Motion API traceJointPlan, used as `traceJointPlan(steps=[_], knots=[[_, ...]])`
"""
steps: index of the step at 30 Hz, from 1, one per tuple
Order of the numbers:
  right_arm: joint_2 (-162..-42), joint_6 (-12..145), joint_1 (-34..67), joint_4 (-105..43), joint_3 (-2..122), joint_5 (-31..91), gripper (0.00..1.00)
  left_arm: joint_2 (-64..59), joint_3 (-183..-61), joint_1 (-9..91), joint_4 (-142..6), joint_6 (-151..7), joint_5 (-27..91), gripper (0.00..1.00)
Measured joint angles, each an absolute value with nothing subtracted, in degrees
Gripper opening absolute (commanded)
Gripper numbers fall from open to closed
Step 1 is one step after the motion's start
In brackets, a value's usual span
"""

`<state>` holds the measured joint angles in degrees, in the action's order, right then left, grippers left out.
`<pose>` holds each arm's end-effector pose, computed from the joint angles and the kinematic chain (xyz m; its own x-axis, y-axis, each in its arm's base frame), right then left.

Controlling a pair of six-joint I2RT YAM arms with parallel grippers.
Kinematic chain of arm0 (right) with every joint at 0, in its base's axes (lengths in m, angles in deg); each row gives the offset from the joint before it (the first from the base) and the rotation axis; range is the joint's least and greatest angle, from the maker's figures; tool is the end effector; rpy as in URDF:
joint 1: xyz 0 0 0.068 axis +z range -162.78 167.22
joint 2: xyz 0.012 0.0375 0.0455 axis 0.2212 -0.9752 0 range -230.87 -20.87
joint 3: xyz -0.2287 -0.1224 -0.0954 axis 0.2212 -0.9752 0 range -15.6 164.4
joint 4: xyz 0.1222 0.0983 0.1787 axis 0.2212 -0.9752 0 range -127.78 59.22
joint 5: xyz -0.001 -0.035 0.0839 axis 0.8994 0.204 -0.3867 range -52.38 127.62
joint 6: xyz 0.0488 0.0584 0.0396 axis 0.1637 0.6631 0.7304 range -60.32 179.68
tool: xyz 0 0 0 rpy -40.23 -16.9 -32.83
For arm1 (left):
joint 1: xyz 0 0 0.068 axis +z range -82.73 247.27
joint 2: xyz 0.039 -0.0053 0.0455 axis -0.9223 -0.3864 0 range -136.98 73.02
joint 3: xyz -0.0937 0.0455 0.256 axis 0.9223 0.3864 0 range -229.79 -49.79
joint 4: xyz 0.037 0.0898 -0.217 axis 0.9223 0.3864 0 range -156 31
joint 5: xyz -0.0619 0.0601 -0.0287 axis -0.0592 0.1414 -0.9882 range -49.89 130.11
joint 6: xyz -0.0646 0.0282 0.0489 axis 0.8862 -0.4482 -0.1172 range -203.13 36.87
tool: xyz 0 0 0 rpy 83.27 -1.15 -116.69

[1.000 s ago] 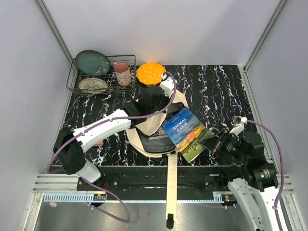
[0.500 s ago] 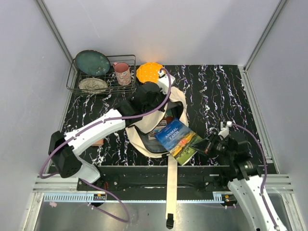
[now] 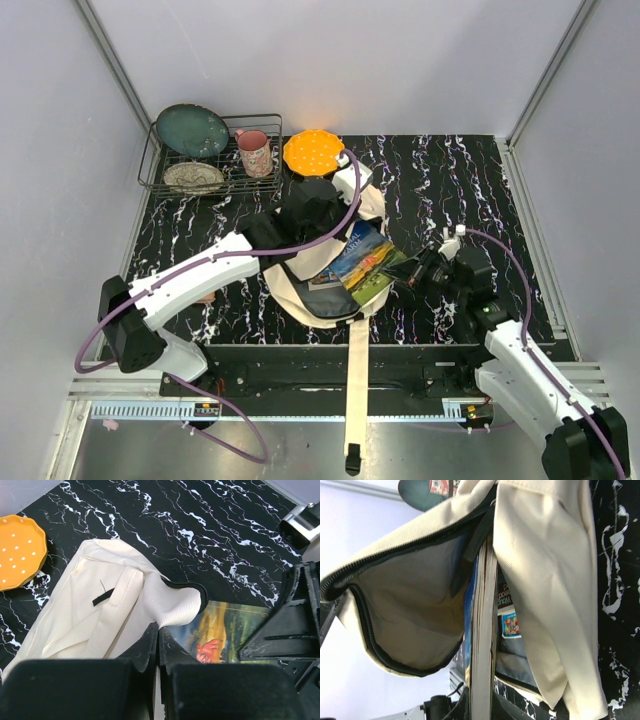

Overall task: Pack the student bag
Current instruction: Place the book in the student bag.

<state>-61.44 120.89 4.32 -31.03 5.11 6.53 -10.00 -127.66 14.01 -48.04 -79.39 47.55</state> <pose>0.1546 0.0885 0.2216 -0.7852 0.5436 -0.2966 -0.0564 0.4142 0.9084 0.2164 -0.2733 0.3607 -0.2816 0.2690 -0.9210 0.7064 0.7077 -0.0093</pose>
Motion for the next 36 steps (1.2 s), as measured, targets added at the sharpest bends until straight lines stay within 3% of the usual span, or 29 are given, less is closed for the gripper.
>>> traceJointPlan(steps=[6, 13, 17, 20, 21, 26, 27, 31, 32, 36], knots=[[-64.50, 123.84, 13.05, -25.76, 4.91, 17.33, 0.00, -11.40, -129.19, 12.92, -47.71, -78.55, 47.61, 0.00], [-76.42, 125.35, 27.71, -21.31, 7.29, 32.58, 0.00, -11.55, -130.13, 12.62, -46.40, -78.12, 48.29, 0.00], [-80.98, 124.43, 30.71, -15.19, 7.75, 41.24, 0.00, -11.53, -130.13, 12.59, -46.08, -77.88, 48.27, 0.00], [-88.02, 122.75, 30.64, -14.25, 13.06, 47.25, 0.15, -11.35, -130.00, 12.57, -46.01, -77.40, 48.31, 0.00], [-90.67, 122.66, 30.66, -13.35, 15.16, 48.63, 0.26, -11.14, -129.82, 12.55, -45.97, -77.24, 48.29, 0.00], [-100.52, 122.90, 30.73, -5.24, 18.92, 53.74, 0.58, -8.62, -127.20, 12.55, -46.36, -77.00, 48.44, 0.00], [-101.62, 122.82, 30.73, -4.63, 19.12, 54.02, 0.70, -7.99, -126.59, 12.55, -46.34, -76.96, 48.62, 0.00], [-102.25, 122.01, 30.88, -4.45, 19.18, 54.16, 0.85, -6.90, -125.19, 12.55, -46.88, -76.78, 49.69, 0.00], [-101.49, 121.61, 31.10, -4.85, 19.12, 54.22, 0.92, -6.70, -124.93, 12.57, -47.10, -76.70, 49.89, 0.00], [-93.27, 118.86, 31.93, -9.46, 16.98, 53.56, 0.96, -5.93, -122.96, 13.03, -49.27, -76.02, 50.06, 0.00]])
